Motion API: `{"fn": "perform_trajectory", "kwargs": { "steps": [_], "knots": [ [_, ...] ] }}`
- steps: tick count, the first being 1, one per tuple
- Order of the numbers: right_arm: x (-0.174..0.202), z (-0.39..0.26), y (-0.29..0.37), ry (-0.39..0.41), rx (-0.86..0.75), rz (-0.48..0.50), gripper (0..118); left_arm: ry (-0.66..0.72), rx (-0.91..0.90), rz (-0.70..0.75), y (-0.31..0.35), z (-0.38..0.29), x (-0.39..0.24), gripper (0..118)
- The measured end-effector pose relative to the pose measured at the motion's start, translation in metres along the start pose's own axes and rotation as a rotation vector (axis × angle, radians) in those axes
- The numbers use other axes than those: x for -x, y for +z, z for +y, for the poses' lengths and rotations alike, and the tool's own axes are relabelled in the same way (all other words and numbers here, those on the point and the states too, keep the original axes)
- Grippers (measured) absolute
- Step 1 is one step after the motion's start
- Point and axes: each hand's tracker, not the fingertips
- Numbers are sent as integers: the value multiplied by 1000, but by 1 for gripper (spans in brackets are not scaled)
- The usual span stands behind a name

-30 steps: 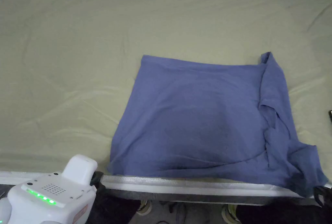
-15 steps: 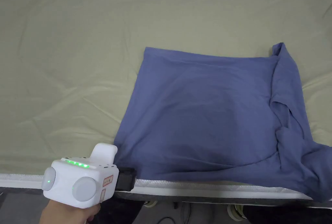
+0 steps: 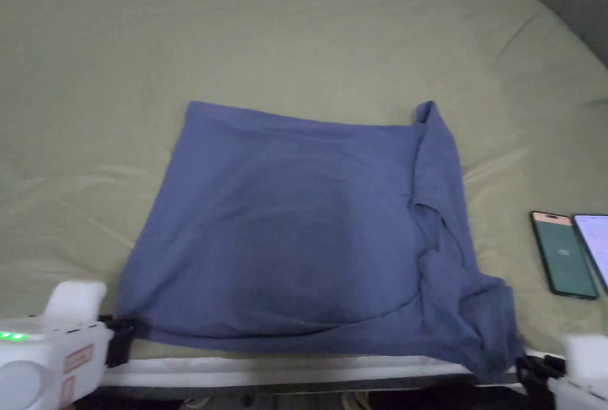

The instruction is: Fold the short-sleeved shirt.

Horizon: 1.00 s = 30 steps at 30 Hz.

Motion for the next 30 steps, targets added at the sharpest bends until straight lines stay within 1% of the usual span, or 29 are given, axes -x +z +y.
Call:
{"fn": "perform_trajectory", "kwargs": {
  "steps": [1,2,3,4,6,7,8,9,10,11,12,13,14,15,16,17,18,19,20,22,24,26,30],
  "knots": [
    [-5,-1,-7,7,0,5,71,4,-17,-2,5,2,-2,0],
    [-7,1,-12,15,10,9,102,6,-29,-6,9,3,-5,0],
    [-8,4,-18,32,38,28,115,4,-31,-9,18,10,-12,0],
    [-9,7,-23,52,59,40,115,4,-35,-10,20,12,-14,0],
    [-5,12,-31,91,59,18,115,0,-39,-11,23,14,-19,0],
    [-4,14,-37,118,65,8,115,3,-37,-15,13,16,-2,0],
    [-3,16,-42,139,79,8,115,1,-34,-15,12,16,0,0],
    [2,18,-48,155,100,6,114,-1,-33,-13,12,16,0,1],
    [3,20,-54,166,131,21,107,-1,-32,-8,11,16,0,1],
    [5,21,-62,166,194,49,80,-3,-32,-3,14,16,-6,1],
    [4,22,-69,149,215,49,22,-3,-35,-2,14,16,-6,1],
    [7,22,-72,133,187,49,5,-4,-36,0,13,15,-6,1],
    [7,21,-74,100,148,35,5,3,-36,2,12,13,-4,1],
    [4,18,-75,38,113,56,5,4,-47,-25,14,12,-5,1],
    [2,18,-74,13,132,69,5,4,-49,-27,16,11,-6,1],
    [1,19,-64,-17,147,111,5,9,-42,-13,19,12,-8,1],
    [0,18,-57,-49,125,153,5,7,-42,-3,22,12,-9,1],
    [-1,17,-47,-56,102,160,5,4,-36,-5,25,14,-8,1],
    [0,17,-38,-33,102,136,5,1,-34,-20,29,14,-8,1],
    [-4,21,-11,-32,82,144,5,-14,9,-74,35,17,-10,1],
    [-10,26,7,-55,58,167,5,-35,24,-73,38,23,0,1],
    [-16,40,28,-97,22,192,5,-56,27,-77,47,34,2,1],
    [-36,88,44,-176,-19,264,5,-60,25,-117,57,83,1,0]
  ]
}}
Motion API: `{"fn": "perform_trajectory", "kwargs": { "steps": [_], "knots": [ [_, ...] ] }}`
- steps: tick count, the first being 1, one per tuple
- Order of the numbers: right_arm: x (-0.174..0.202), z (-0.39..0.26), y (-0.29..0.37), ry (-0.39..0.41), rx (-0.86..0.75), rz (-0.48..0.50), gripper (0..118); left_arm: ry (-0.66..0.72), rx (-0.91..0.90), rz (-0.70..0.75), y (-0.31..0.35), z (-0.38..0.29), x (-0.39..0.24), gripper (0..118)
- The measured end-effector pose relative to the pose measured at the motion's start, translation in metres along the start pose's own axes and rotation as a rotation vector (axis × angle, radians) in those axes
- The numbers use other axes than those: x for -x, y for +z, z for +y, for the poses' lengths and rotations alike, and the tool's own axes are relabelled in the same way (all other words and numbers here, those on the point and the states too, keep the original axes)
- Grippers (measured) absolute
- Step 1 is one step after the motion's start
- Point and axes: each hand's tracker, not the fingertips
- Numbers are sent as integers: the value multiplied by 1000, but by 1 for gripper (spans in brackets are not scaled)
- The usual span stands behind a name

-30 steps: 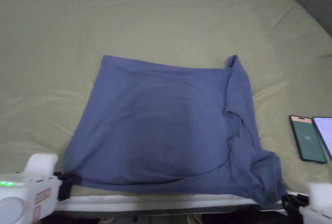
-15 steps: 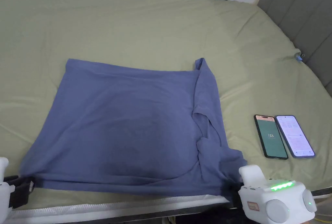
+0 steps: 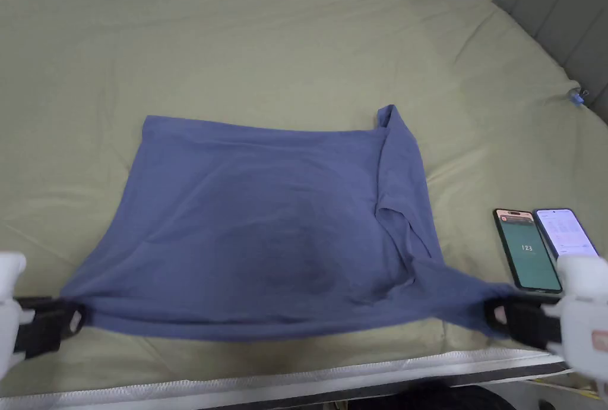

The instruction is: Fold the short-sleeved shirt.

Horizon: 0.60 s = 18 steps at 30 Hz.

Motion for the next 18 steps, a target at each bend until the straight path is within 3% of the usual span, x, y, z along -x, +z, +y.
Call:
{"fn": "perform_trajectory", "kwargs": {
  "steps": [4,9,15,18],
  "knots": [
    [-5,67,-21,-6,18,8,5,-12,70,3,-17,62,4,1],
    [-13,129,-100,12,109,-91,5,20,130,28,-79,127,14,0],
    [-21,161,-177,-13,219,-145,5,73,266,146,-161,165,14,1],
    [-26,159,-183,-11,234,-140,7,122,246,128,-173,165,26,10]
  ]
}}
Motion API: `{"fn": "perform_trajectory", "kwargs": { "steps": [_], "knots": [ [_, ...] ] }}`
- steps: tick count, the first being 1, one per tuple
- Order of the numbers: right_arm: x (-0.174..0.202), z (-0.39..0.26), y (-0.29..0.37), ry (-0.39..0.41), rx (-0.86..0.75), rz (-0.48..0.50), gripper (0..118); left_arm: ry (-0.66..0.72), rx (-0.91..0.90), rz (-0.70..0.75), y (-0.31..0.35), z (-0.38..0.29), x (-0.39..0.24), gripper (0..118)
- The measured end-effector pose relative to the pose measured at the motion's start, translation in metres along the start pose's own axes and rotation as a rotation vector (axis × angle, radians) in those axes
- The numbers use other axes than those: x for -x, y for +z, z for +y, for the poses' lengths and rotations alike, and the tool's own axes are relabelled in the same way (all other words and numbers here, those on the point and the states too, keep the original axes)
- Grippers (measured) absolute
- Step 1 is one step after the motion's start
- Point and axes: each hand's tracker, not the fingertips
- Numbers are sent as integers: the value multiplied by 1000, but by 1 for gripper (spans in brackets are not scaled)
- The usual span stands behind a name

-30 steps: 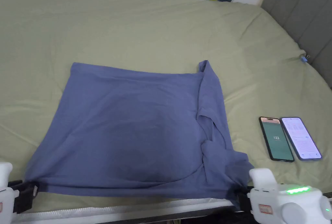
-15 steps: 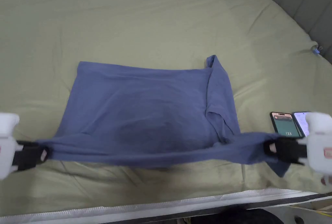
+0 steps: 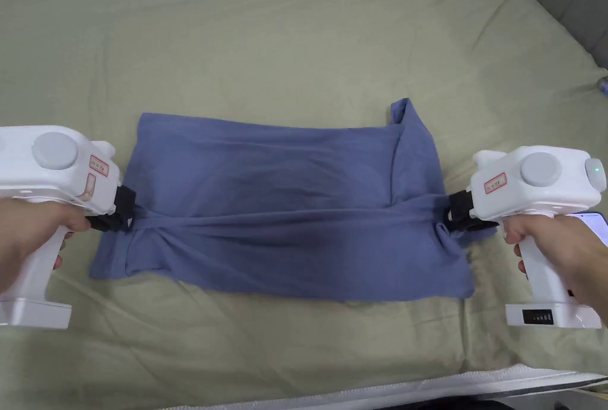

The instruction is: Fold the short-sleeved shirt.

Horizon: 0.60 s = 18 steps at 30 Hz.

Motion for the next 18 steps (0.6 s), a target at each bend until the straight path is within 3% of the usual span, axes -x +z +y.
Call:
{"fn": "perform_trajectory", "kwargs": {
  "steps": [1,2,3,4,5,7,10,12,13,14,15,16,18],
  "knots": [
    [-2,-3,2,4,-7,9,10,19,-17,-27,2,-3,2,15],
    [-1,-7,6,24,-25,-10,28,19,-43,-21,8,-9,3,47],
    [-1,-12,13,42,-55,-53,62,7,-69,-21,16,-17,7,89],
    [1,-21,22,56,-88,-71,106,-11,-107,-27,26,-30,9,118],
    [5,-32,35,72,-147,-56,114,-24,-173,-35,41,-44,9,118],
    [19,-64,65,102,-284,-42,114,-37,-259,-16,72,-82,4,117],
    [47,-139,101,125,-539,40,114,-102,-552,2,106,-162,-7,116],
    [68,-188,111,144,-618,8,111,-101,-659,96,113,-210,-11,113],
    [69,-204,104,138,-615,-9,84,-92,-687,125,113,-229,-14,99],
    [75,-224,104,116,-644,-23,36,-74,-667,138,111,-246,-15,67],
    [80,-240,102,97,-659,-38,1,-67,-667,123,106,-258,-9,22],
    [86,-251,98,83,-644,-103,1,-54,-655,136,101,-266,-11,1],
    [87,-268,95,78,-643,-29,1,-64,-619,157,91,-273,-11,1]
  ]
}}
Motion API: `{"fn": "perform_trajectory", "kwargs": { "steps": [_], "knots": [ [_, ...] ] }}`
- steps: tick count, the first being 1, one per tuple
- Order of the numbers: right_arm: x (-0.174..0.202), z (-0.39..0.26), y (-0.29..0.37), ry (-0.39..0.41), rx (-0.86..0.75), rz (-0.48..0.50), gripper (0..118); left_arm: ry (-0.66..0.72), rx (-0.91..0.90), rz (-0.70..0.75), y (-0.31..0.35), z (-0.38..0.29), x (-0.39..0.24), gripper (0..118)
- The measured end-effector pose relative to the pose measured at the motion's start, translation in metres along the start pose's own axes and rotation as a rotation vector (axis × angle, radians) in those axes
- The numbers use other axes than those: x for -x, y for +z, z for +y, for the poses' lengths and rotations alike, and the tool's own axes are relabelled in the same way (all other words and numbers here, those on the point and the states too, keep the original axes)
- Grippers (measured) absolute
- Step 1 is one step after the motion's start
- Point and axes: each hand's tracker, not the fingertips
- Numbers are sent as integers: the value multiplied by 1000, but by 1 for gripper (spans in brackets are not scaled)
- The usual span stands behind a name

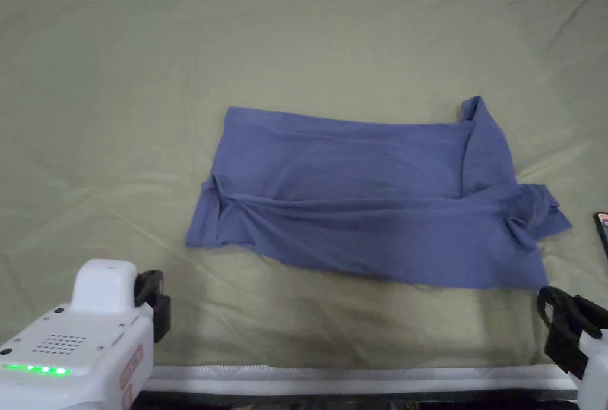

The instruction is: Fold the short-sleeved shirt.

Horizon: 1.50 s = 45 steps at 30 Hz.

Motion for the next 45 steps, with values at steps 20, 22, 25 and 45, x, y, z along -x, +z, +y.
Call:
{"fn": "perform_trajectory", "kwargs": {
  "steps": [20,22,25,45],
  "knots": [
    [-19,12,-16,-33,70,-76,1,-238,244,-36,-181,64,13,90],
    [-25,15,-20,-44,82,-81,1,-232,243,-45,-184,63,13,80],
    [-31,17,-31,-52,117,-87,1,-229,234,-106,-174,67,3,25],
    [-75,35,-169,-78,383,-11,9,-158,214,-150,-144,99,7,1]
  ]
}}
